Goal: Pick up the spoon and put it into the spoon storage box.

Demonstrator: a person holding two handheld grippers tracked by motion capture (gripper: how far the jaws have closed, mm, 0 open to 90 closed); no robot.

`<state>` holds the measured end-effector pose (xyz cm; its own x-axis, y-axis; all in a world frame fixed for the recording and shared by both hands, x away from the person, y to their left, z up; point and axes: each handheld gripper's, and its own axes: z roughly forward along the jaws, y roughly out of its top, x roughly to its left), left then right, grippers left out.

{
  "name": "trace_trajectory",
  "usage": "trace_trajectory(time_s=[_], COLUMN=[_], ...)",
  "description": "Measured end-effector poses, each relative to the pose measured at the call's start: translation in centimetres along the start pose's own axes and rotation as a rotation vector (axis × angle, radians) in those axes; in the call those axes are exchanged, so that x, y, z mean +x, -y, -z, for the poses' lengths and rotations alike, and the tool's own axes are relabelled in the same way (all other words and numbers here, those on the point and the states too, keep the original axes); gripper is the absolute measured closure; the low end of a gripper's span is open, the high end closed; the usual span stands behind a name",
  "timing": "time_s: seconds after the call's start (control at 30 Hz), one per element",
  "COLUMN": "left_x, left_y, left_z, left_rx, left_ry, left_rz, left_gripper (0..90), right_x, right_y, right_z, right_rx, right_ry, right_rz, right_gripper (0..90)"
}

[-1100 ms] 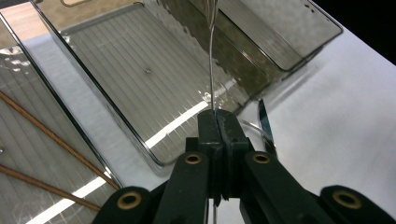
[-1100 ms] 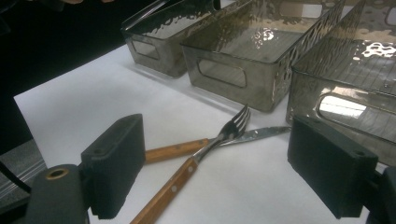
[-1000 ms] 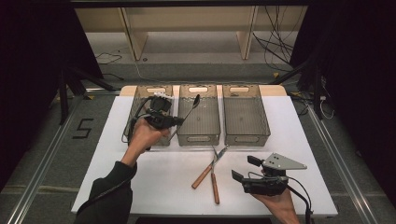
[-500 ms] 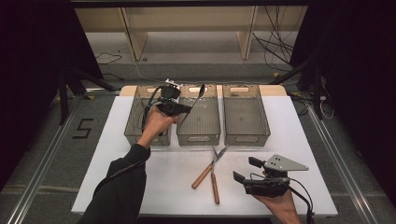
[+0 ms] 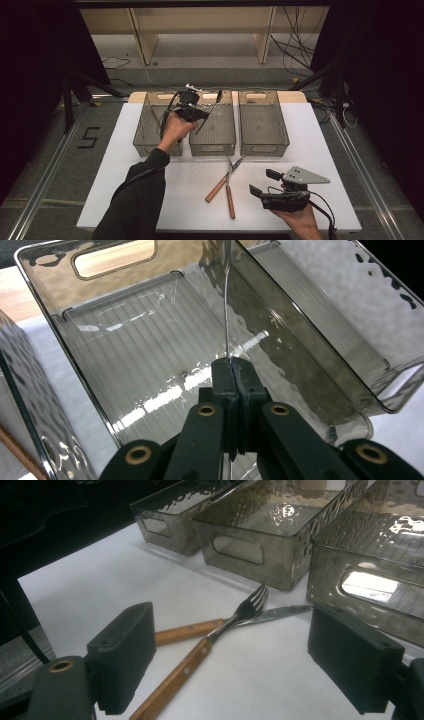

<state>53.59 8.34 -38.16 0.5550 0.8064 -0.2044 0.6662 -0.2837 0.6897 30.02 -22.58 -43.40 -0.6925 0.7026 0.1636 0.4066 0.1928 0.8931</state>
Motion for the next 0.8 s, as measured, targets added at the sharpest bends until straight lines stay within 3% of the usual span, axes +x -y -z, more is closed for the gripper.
trace_trajectory(time_s=[0.33, 0.7, 0.73, 0.8], left_x=[0.3, 0.1, 0.1, 0.0], left_y=[0.2, 0.6, 0.6, 0.5], left_z=[-0.7, -1.9, -1.8, -1.7], left_rx=[-0.009, 0.022, 0.025, 0.025], left_ry=[-0.006, -0.011, -0.012, -0.006], left_rz=[0.023, 0.038, 0.040, 0.044], left_gripper=[89.1, 87.9, 84.7, 70.1], right_x=[0.1, 0.1, 0.1, 0.1], right_y=[0.1, 0.1, 0.0, 0.0], right_z=[-0.1, -0.1, 0.0, 0.0], right_rx=[0.001, 0.002, 0.002, 0.001], right_ry=[-0.003, -0.002, -0.003, -0.002], right_rz=[-0.002, -0.006, -0.005, -0.005], right_gripper=[20.0, 20.0, 20.0, 20.0])
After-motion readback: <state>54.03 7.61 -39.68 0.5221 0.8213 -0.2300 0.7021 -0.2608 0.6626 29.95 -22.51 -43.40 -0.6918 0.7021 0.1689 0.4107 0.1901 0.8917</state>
